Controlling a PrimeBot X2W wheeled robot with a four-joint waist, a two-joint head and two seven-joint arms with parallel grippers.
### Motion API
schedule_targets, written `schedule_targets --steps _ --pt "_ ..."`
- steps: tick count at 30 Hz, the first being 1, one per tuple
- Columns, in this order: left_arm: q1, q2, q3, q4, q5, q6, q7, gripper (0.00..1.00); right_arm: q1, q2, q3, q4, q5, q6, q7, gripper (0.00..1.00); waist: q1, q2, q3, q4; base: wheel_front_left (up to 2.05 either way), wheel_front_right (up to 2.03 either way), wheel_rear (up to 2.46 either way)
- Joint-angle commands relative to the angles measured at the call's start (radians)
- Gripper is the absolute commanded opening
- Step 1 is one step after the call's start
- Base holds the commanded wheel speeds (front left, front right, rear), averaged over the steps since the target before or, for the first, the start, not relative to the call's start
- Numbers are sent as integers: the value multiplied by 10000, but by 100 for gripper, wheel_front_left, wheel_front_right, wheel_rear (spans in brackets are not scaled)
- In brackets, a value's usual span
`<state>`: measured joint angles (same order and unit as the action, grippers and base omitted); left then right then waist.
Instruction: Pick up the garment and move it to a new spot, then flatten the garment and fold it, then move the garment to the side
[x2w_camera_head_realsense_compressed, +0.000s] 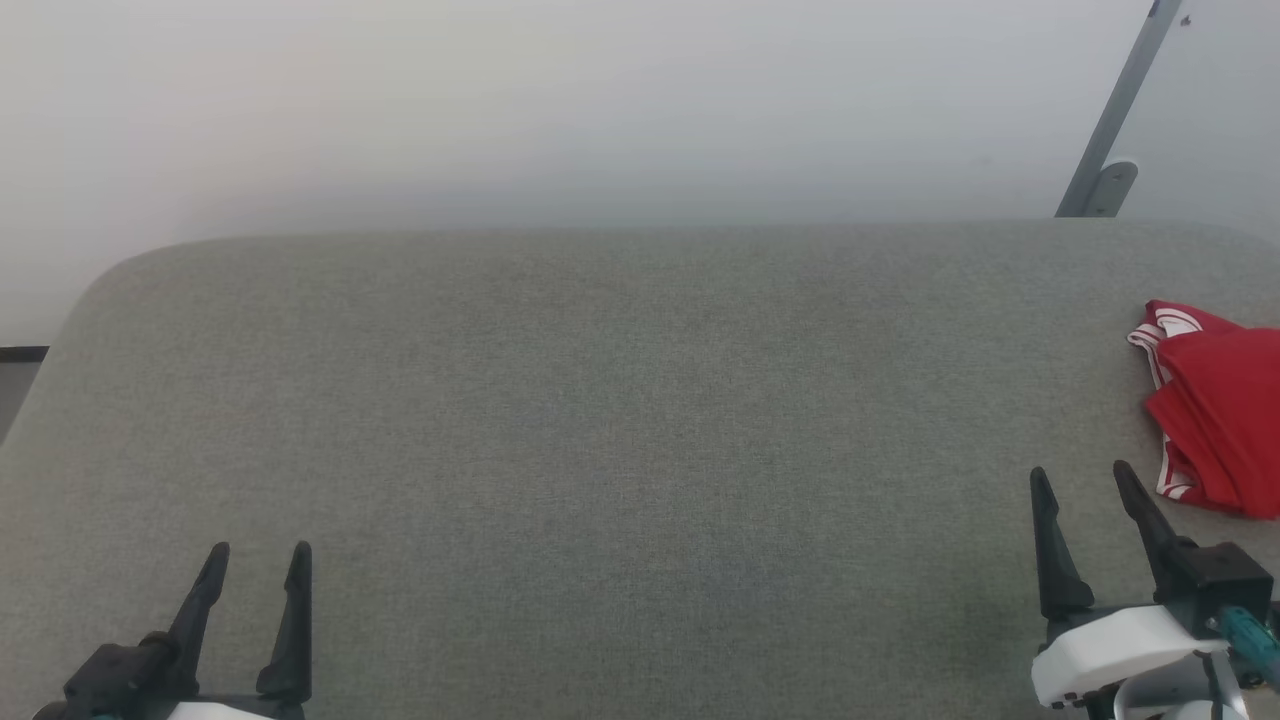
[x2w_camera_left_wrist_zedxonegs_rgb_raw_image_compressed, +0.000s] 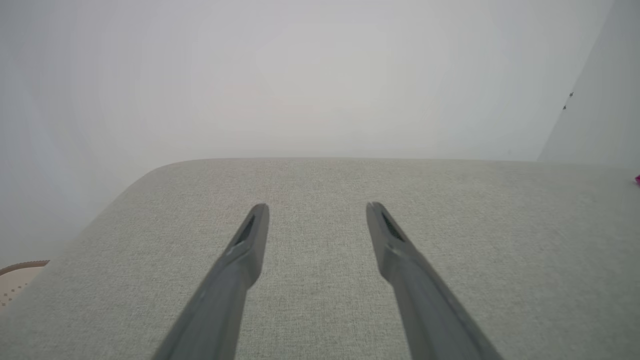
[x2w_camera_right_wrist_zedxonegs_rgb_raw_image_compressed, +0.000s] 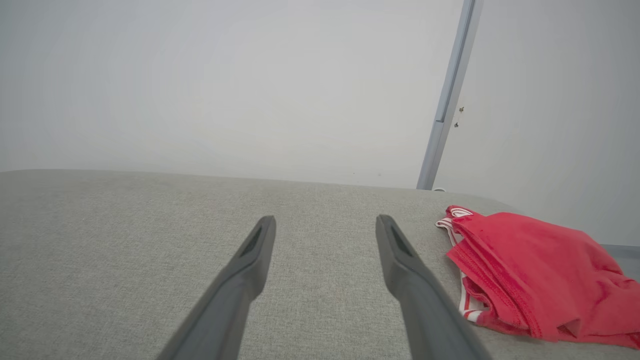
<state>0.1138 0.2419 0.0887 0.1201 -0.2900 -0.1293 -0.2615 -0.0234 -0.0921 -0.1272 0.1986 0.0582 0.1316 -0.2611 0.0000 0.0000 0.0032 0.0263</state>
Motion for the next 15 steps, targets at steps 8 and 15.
schedule_targets --steps 8,15 --pt "170 7 4 -117 -95 -14 -44 100 358 198 -37 -658 -195 -19 -49 100 0 0 10 -41 0 0 0" --pt "194 55 -30 -179 -204 -14 -44 100 400 267 -30 -913 -301 -19 -51 100 0 0 7 -40 0 0 0"
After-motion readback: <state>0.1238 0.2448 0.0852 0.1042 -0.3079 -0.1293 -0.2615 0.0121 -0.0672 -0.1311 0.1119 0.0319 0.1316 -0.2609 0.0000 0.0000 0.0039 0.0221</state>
